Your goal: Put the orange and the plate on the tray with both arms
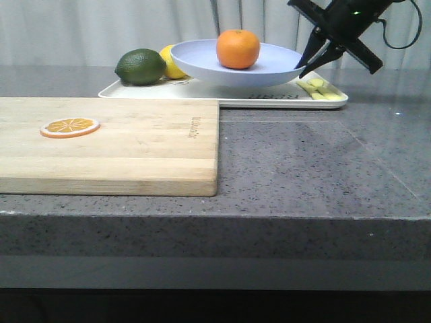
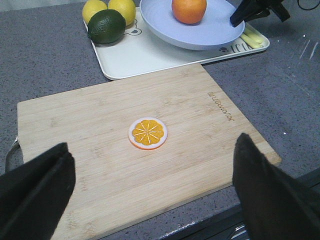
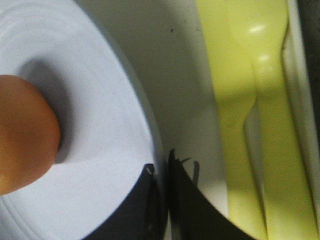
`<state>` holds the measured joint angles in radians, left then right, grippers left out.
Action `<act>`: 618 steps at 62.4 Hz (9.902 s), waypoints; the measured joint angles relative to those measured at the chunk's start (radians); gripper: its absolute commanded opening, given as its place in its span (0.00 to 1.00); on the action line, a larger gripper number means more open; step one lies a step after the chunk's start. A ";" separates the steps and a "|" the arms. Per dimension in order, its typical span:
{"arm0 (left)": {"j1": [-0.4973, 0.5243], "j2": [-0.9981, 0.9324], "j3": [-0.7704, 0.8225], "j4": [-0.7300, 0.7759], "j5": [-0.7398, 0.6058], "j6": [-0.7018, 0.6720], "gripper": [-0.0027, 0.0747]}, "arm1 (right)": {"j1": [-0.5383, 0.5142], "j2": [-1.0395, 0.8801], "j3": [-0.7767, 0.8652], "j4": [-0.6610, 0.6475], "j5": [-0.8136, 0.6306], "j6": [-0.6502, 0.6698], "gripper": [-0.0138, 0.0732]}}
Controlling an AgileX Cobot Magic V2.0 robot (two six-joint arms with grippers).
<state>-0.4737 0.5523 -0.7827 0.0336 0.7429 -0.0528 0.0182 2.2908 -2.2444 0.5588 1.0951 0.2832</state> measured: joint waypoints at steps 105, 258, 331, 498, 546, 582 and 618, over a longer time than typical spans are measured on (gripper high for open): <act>0.000 0.000 0.000 0.000 0.000 0.000 0.84 | 0.062 -0.342 -0.017 -0.352 0.150 -0.145 0.60; 0.000 0.000 0.005 -0.004 0.008 0.000 0.16 | -0.002 -1.780 1.377 -0.425 -0.166 -0.329 0.08; 0.271 -0.346 0.419 0.020 -0.382 0.000 0.01 | -0.002 -1.780 1.409 -0.425 -0.164 -0.333 0.08; 0.383 -0.556 0.790 -0.034 -0.680 0.000 0.01 | 0.013 -2.298 2.270 -0.432 -0.967 -0.448 0.08; 0.383 -0.556 0.790 -0.034 -0.680 0.000 0.01 | 0.013 -2.302 2.272 -0.618 -1.015 -0.143 0.08; 0.383 -0.556 0.790 -0.034 -0.680 0.000 0.01 | -0.021 -2.302 2.272 -0.633 -1.015 -0.120 0.08; 0.383 -0.556 0.790 -0.034 -0.680 0.000 0.01 | -0.021 -2.302 2.272 -0.633 -1.015 -0.120 0.08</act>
<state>-0.0911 -0.0040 0.0069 0.0000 0.0629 -0.0528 -0.0025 -0.0111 0.0276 -0.0745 0.0801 0.1627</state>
